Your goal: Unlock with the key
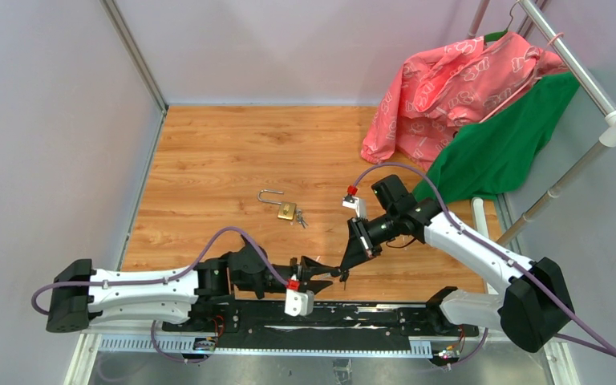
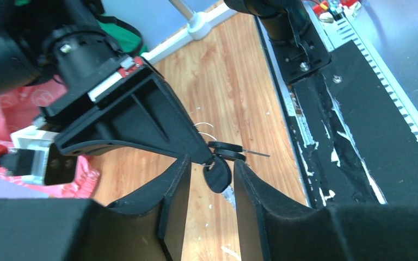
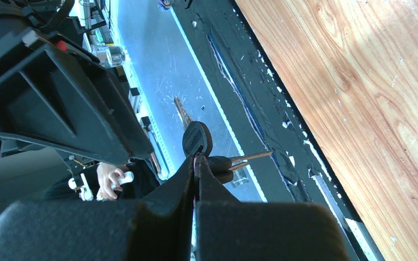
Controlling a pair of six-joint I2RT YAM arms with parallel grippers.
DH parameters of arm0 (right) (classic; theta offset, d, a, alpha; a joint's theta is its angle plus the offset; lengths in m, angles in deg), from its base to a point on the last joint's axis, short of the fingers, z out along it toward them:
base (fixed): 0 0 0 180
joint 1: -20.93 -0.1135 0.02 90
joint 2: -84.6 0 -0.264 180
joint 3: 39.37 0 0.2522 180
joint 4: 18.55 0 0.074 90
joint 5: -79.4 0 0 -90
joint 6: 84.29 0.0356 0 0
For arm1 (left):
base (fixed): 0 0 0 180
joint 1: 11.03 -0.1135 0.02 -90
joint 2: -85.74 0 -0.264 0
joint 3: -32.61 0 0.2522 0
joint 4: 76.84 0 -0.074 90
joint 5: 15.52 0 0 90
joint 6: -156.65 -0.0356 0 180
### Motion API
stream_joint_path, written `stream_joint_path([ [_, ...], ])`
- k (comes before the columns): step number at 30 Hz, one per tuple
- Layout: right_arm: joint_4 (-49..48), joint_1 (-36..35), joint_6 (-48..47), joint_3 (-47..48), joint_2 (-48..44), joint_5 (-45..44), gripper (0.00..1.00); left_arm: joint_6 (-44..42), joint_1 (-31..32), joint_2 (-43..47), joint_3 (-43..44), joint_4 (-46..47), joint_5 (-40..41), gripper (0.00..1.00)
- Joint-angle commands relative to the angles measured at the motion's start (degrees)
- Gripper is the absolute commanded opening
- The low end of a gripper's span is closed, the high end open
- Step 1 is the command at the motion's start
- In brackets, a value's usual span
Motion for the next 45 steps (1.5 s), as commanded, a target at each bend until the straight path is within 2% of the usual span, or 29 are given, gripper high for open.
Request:
stream_joint_path([
  [1,0.46,-0.66,0.1,0.35,-0.83,-0.09,0.0,0.1,0.81,5.13,-1.53,-0.36,1.98,0.41],
  [7,-1.97,-0.46,2.26,1.5,-2.49,1.42,0.0,1.81,1.05,9.64,-3.86,-2.52,4.74,0.44],
  [13,-2.33,1.52,5.39,3.28,-3.91,2.28,0.0,2.71,1.5,7.95,-3.74,-2.47,5.59,0.44],
  [24,-2.45,2.38,7.03,3.2,-5.18,2.43,0.0,1.02,1.69,6.63,-3.61,-1.97,16.32,0.43],
  [29,-2.53,2.34,7.35,3.11,-5.22,2.13,0.0,1.02,1.69,4.79,-3.36,-2.08,17.34,0.42],
  [32,-2.54,2.27,7.38,3.01,-5.19,1.96,0.0,1.01,1.69,3.78,-2.74,-1.99,17.42,0.33],
  [36,-2.5,2.31,7.44,2.56,-5.31,1.26,0.0,1.03,1.69,3.28,-1.6,-2.14,18.11,0.0],
  [43,-0.39,2.24,5.75,2.16,-5.58,-2.32,0.0,2.56,1.69,2.71,-1.14,-2.18,19.62,0.0],
  [44,0.11,2.34,4.98,2.32,-5.58,-3.09,0.04,2.99,1.69,2.54,-1.03,-2.19,19.93,0.0],
  [45,0.5,2.31,4.25,2.58,-5.63,-3.76,0.15,3.29,1.69,2.35,-0.78,-2.24,20.3,0.0],
])
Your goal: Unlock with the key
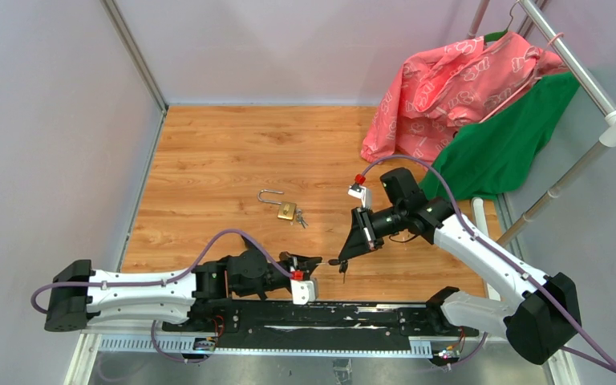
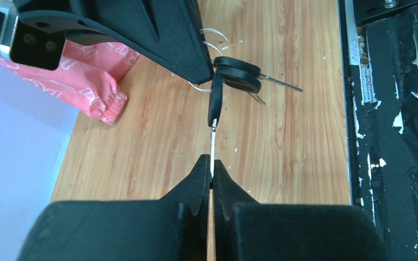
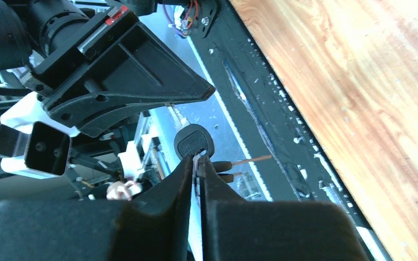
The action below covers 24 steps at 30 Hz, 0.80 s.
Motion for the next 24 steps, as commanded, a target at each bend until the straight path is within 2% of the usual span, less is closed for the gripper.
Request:
stream_joint_path([
  [1,3.16,0.54,-3.02,0.53,-1.37,-4.41,0.33,2.0,0.53,-0.72,2.08,0.29,1.78,0.0],
  [3,3.62,0.54,-5.07,1.45,-1.77,-6.26,0.6,2.83,0.53,-0.63,2.51,-0.05,2.05,0.0],
  [5,4.05,0.54,-6.67,2.27,-2.28,-9.22,0.72,3.48,0.53,-0.61,3.2,-1.19,2.12,0.0],
  [15,-0.24,0.6,-10.76,2.04,-10.2,-24.18,0.75,8.24,0.46,-3.83,8.78,-11.71,4.9,0.0],
  [20,-8.84,0.54,-10.76,-3.3,-16.37,-29.0,0.74,12.05,-0.13,-7.18,13.84,-18.95,4.84,0.0],
  [24,-16.38,0.5,-10.28,-7.88,-19.96,-29.61,0.74,15.94,-3.43,-7.69,15.69,-21.07,-0.14,0.0],
])
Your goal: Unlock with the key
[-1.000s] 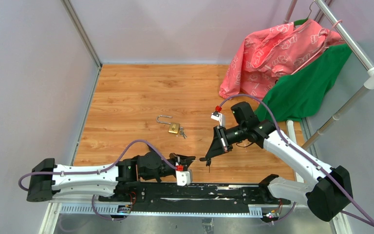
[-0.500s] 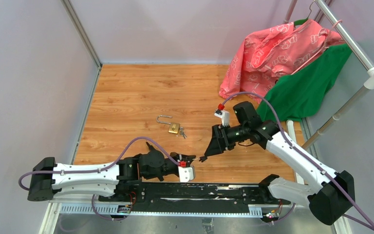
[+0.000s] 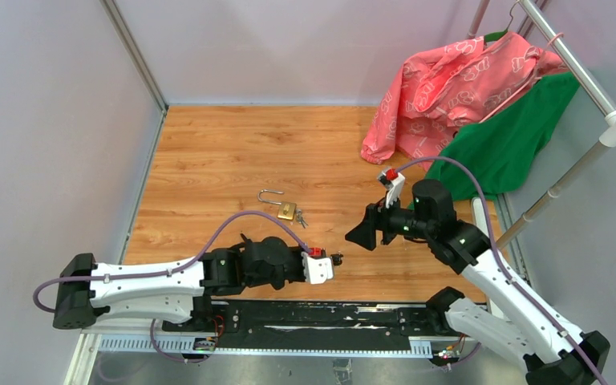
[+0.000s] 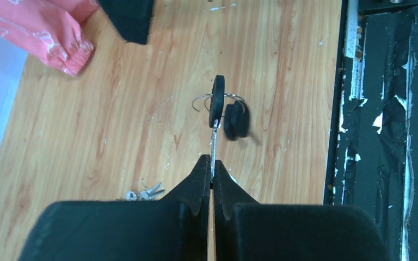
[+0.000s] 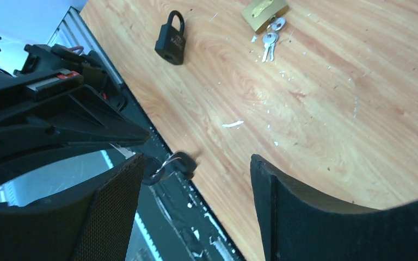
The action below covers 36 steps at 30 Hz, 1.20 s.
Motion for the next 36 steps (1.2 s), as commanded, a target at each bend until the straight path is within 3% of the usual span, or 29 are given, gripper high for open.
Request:
stream_joint_path([
  [1,-10.1,0.51,-0.71,-5.19,-3.25,-3.47,0.73,5.99,-3.86,-0.46,3.4,-5.28,-5.52,0.0],
  [15,-32.5,0.36,-2.74,-15.79,-10.05,2.09,0.71,13.79,-13.2,-7.36,14.62,-17.54,-23.37,0.0],
  [28,-46.01,-2.44,-1.73,-20.26,-10.28,10.89,0.64,15.08,-17.39,-10.24,21.54,-23.46,-30.75,0.0],
  [36,-50.65,-5.0,0.16,-20.95,-11.27,13.58,0.61,17.91,-18.89,-6.83,19.73,-20.38,-32.82,0.0],
])
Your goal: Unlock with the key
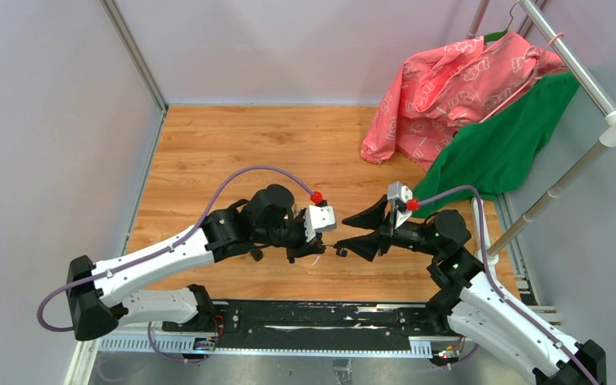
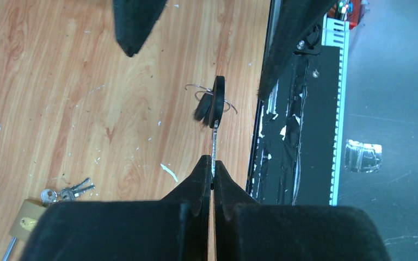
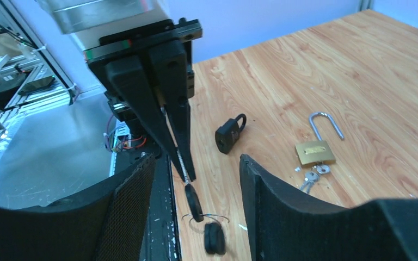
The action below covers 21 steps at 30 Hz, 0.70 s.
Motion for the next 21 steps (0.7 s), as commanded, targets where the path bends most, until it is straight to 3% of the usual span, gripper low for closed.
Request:
stream_joint_path([
  [1,-5.29,-1.96,1.18,-0.95,-0.93,3.11,0.61,2.07,-1.16,2.84,-0.8,1.37,-2.23,0.0],
  [21,-11.05,-5.03,-2.29,1.98,3.91,5.69,0.57,5.39,-4.96,12.03,-6.27,8.58,-5.59,0.0],
])
